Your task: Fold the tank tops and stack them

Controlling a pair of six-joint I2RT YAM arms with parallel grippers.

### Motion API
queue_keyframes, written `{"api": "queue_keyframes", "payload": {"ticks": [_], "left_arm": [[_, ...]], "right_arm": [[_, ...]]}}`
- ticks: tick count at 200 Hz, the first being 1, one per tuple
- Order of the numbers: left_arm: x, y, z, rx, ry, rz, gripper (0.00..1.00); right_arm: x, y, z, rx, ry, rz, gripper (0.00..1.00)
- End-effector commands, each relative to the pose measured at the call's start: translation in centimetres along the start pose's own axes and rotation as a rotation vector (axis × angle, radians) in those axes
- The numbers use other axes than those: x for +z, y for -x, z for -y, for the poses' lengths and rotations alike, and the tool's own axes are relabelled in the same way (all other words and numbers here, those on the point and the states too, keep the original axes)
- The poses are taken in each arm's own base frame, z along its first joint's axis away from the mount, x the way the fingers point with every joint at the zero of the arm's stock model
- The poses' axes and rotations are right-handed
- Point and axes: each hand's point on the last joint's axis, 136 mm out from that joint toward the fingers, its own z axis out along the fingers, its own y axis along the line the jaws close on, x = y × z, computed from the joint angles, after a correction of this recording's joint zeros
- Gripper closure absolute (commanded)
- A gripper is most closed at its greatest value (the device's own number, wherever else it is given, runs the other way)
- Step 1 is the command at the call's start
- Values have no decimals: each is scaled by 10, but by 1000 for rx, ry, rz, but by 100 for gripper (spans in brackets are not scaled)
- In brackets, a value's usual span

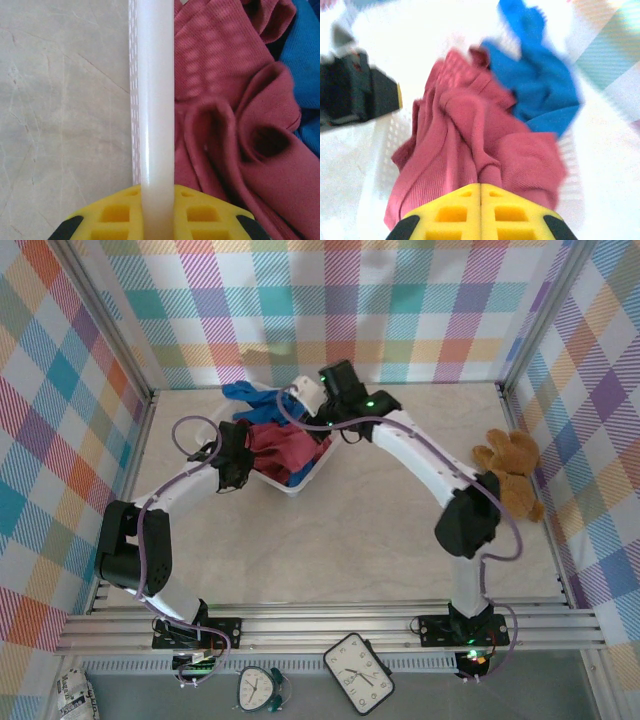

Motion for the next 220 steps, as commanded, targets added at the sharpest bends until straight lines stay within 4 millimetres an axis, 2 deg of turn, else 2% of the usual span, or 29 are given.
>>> {"api": "queue_keyframes", "payload": {"ticks": [1, 20, 36, 61, 74, 90, 123, 149, 169, 195, 220], "left_arm": [[3, 24, -6, -107, 59, 113, 97], [7, 33, -5, -154, 64, 147, 97], [9, 42, -3, -202, 61, 183, 97], [16, 51, -3, -311, 54, 230, 100], [20, 56, 2, -354, 41, 246, 100], [25, 60, 9, -387, 36, 263, 100], [36, 76, 23, -369, 47, 287, 99], [51, 82, 12, -435, 80, 287, 98], [59, 87, 12, -489, 65, 302, 97], [65, 96, 20, -454, 71, 316, 93], [79, 103, 20, -418, 79, 300, 85]], "right_arm": [[-96, 73, 11, -64, -105, 248, 100], [-153, 98, 7, -107, -147, 359, 100], [-189, 106, 6, -136, -190, 405, 100], [-224, 102, 6, -147, -233, 429, 100], [-229, 93, 4, -128, -222, 425, 100], [-216, 71, 3, -79, -187, 375, 100], [-173, 19, -4, 77, -83, 300, 100], [-132, -21, -9, 196, 12, 235, 100], [-105, -49, -10, 269, 61, 182, 100], [-76, -79, -12, 346, 101, 111, 100], [-57, -106, -4, 411, 99, 59, 100]]}}
